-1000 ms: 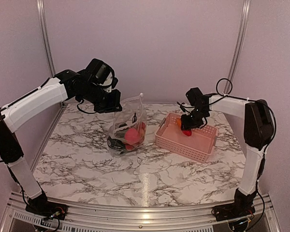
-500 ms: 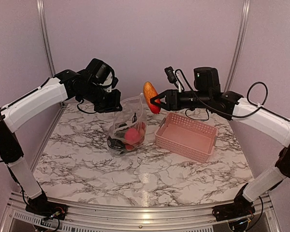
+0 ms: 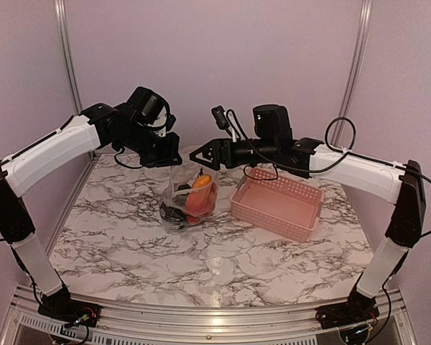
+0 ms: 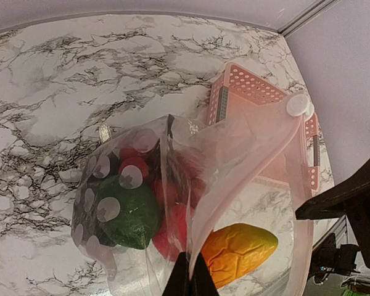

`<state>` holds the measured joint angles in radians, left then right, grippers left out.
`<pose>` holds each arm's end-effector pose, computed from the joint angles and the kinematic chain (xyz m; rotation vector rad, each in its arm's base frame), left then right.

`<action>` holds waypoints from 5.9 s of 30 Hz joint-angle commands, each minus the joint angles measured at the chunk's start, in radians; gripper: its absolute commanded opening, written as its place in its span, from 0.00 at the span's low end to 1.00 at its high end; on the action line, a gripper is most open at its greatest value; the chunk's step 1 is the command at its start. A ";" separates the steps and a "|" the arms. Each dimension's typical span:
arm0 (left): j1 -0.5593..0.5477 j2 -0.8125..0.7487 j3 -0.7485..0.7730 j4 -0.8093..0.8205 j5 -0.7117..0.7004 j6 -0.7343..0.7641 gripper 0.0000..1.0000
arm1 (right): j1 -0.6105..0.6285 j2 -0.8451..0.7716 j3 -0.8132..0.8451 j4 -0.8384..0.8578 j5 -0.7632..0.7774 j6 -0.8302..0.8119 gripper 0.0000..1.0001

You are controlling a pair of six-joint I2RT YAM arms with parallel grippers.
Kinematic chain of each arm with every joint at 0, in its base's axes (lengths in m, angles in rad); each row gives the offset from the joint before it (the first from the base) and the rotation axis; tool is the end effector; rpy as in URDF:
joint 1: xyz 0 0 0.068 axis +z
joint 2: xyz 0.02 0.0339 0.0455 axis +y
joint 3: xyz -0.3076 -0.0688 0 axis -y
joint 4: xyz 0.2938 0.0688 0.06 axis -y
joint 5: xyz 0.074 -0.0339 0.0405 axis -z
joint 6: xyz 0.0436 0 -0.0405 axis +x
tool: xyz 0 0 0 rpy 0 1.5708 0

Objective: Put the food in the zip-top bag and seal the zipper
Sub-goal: Place the fake fruit in the zipper food storage bag, then adjust the zipper food storage bag at the center of the board, then pass from the left arm to the right, then pass from the right arm to the left, then pass from the left arm to the right

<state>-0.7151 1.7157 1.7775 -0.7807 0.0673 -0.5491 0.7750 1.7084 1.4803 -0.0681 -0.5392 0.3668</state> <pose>0.3321 -0.2923 0.4185 0.2353 2.3867 -0.7080 0.3191 0.3438 0.3777 -0.8022 1.8666 1.2591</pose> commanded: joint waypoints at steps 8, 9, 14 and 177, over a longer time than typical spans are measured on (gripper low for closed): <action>0.009 -0.030 -0.005 0.017 0.040 0.066 0.00 | -0.105 -0.225 -0.094 -0.050 0.043 -0.077 0.81; 0.008 -0.029 -0.002 0.023 0.064 0.083 0.00 | -0.125 -0.233 -0.109 -0.061 0.044 -0.079 0.81; 0.005 -0.052 -0.012 0.086 0.202 0.195 0.00 | -0.161 -0.252 -0.126 -0.134 0.057 -0.154 0.81; -0.143 -0.156 -0.200 0.136 0.091 0.667 0.00 | -0.022 -0.026 0.077 -0.391 -0.055 -0.571 0.24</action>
<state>-0.8654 1.5776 1.5730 -0.6491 0.1490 0.1165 0.7422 1.6562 1.5455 -0.4511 -0.5945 -0.1925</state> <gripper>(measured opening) 0.008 0.257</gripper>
